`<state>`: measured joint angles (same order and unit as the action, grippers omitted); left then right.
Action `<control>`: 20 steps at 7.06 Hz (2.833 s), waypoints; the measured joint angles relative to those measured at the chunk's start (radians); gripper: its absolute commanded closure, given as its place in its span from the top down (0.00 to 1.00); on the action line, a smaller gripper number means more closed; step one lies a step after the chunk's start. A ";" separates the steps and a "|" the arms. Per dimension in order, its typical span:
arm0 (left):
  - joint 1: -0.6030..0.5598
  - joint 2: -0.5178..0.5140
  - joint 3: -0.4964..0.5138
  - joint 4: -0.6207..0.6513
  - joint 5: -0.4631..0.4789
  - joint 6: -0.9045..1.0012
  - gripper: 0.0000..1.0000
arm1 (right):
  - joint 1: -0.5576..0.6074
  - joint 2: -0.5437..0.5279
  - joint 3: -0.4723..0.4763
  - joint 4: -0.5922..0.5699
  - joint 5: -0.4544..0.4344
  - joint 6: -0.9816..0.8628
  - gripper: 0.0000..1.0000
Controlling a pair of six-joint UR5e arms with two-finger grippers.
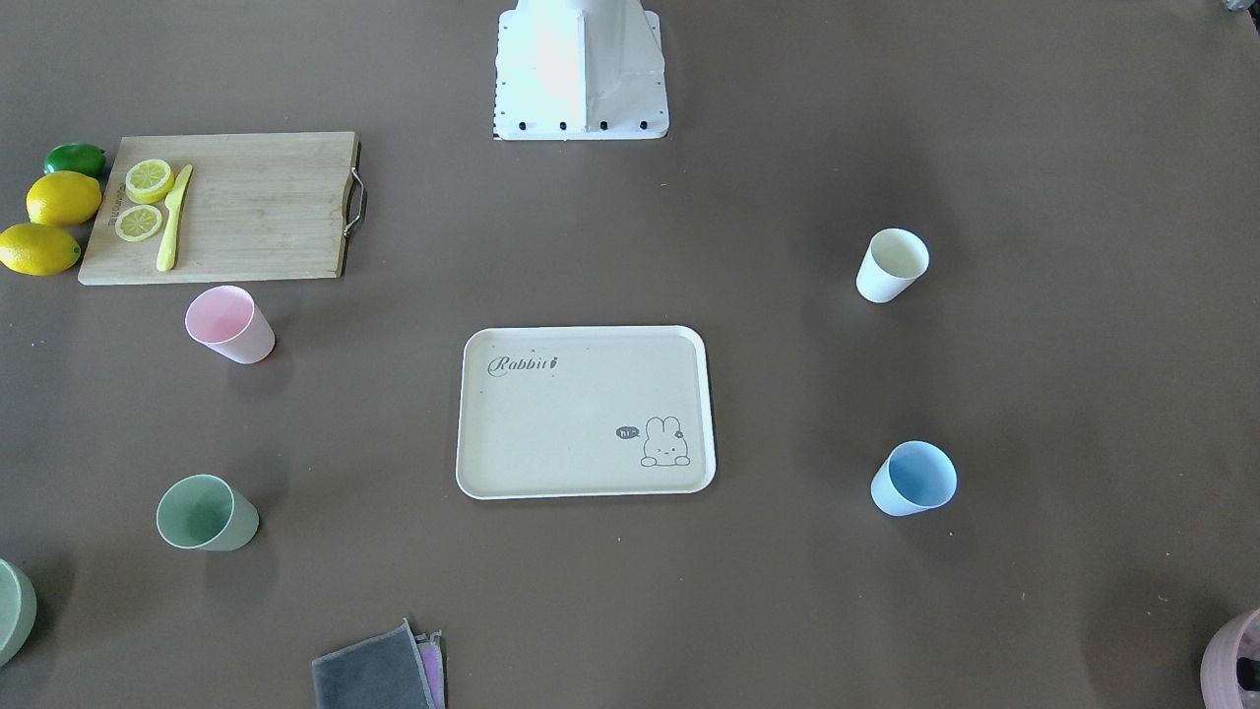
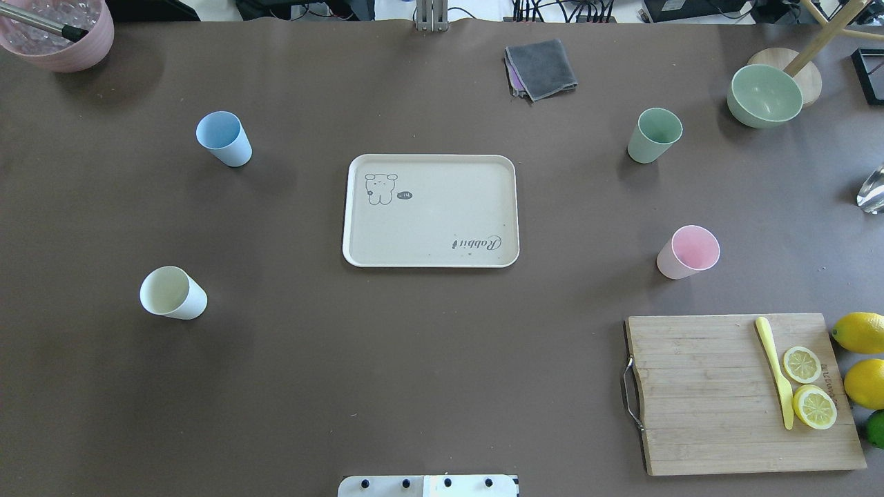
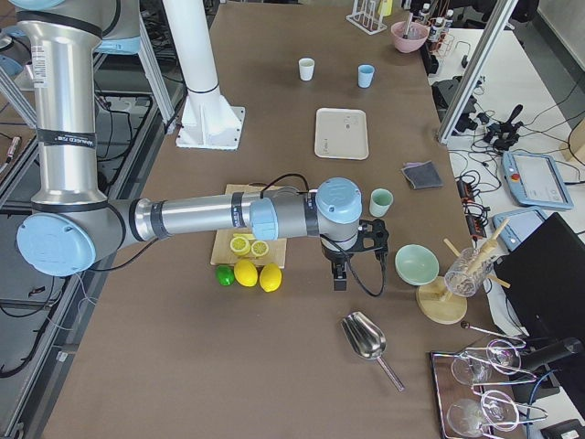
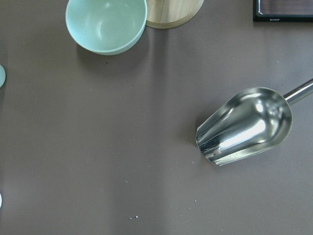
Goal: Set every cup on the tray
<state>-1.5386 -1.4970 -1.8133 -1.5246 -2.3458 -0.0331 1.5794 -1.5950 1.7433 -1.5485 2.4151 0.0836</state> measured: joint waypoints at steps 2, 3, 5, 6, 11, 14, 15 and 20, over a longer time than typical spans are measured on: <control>0.001 0.000 -0.032 0.000 0.000 -0.001 0.98 | -0.002 -0.004 0.001 0.001 0.002 -0.001 1.00; 0.003 0.000 -0.035 -0.001 0.000 0.001 0.98 | -0.003 -0.004 0.004 0.001 0.007 -0.006 1.00; 0.011 -0.002 -0.036 -0.011 -0.021 0.003 0.98 | -0.027 -0.003 0.014 0.019 0.070 -0.007 1.00; 0.015 -0.001 -0.038 -0.035 -0.058 0.004 0.98 | -0.062 -0.001 0.019 0.056 0.102 0.007 1.00; 0.082 -0.012 -0.031 -0.200 -0.098 -0.125 0.98 | -0.413 0.038 0.068 0.308 0.032 0.559 0.97; 0.105 -0.022 -0.029 -0.222 -0.081 -0.190 0.98 | -0.553 0.073 0.021 0.327 -0.016 0.661 0.91; 0.105 -0.023 -0.030 -0.222 -0.079 -0.196 0.98 | -0.568 0.083 -0.006 0.329 -0.016 0.662 0.87; 0.106 -0.024 -0.032 -0.223 -0.078 -0.208 0.98 | -0.603 0.112 -0.073 0.334 -0.017 0.666 0.16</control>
<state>-1.4323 -1.5215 -1.8453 -1.7475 -2.4237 -0.2414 0.9764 -1.4826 1.6702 -1.2149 2.3976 0.7498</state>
